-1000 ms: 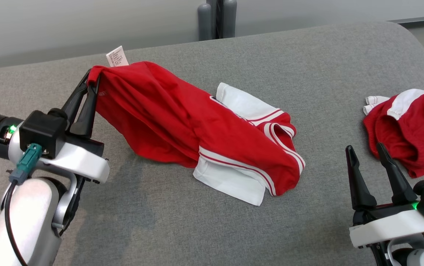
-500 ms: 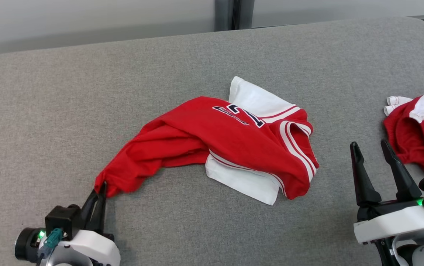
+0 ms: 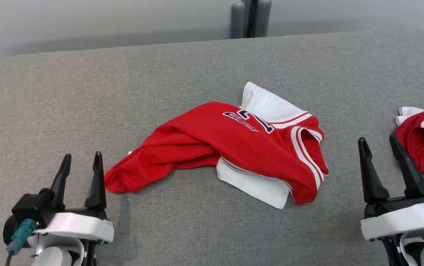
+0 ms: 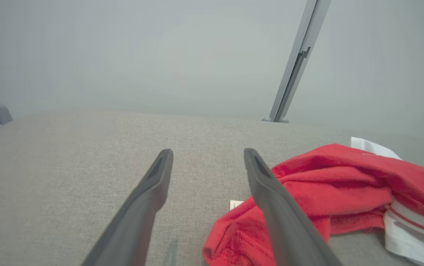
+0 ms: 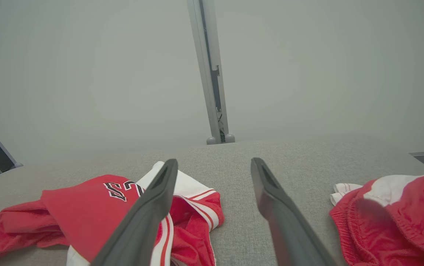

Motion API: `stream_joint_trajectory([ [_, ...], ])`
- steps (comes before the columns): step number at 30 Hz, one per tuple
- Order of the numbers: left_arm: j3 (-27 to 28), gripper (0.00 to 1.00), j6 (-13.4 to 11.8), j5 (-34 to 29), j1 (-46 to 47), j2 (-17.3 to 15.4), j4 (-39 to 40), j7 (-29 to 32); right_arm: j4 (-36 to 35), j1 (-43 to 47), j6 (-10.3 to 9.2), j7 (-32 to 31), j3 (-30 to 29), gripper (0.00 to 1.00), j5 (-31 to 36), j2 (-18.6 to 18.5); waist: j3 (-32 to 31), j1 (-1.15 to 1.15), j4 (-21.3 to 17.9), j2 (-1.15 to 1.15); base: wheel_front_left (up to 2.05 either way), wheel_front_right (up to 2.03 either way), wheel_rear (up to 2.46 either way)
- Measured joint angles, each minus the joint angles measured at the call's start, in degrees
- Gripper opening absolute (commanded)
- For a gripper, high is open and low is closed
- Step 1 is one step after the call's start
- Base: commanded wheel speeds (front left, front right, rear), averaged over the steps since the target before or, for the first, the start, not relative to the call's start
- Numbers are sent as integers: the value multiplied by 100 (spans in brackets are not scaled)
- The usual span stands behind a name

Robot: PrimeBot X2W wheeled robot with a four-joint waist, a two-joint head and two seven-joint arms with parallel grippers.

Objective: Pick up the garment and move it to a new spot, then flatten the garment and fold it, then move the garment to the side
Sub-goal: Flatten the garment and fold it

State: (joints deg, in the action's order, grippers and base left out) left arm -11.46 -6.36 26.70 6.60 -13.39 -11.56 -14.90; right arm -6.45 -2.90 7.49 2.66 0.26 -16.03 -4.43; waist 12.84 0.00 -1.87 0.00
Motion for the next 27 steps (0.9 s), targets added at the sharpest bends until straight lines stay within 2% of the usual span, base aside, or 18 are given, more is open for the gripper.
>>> stream_joint_trajectory([
  [7,234,100,-202,-264,-27,-27,1143,-1,-46,68,0,-70,-65,100,63,0,-188,0,60,0,0,0,0],
  [11,218,100,-375,-411,-185,-233,1633,282,-32,127,0,-114,-8,100,122,0,-370,0,60,0,0,0,0],
  [17,158,100,-485,-401,-472,-236,1705,508,-20,227,0,-143,29,100,144,5,-493,0,64,0,0,0,0],
  [27,129,100,-487,-343,-519,-263,1659,597,-42,260,0,-166,45,100,142,-3,-543,0,94,0,0,0,0],
])
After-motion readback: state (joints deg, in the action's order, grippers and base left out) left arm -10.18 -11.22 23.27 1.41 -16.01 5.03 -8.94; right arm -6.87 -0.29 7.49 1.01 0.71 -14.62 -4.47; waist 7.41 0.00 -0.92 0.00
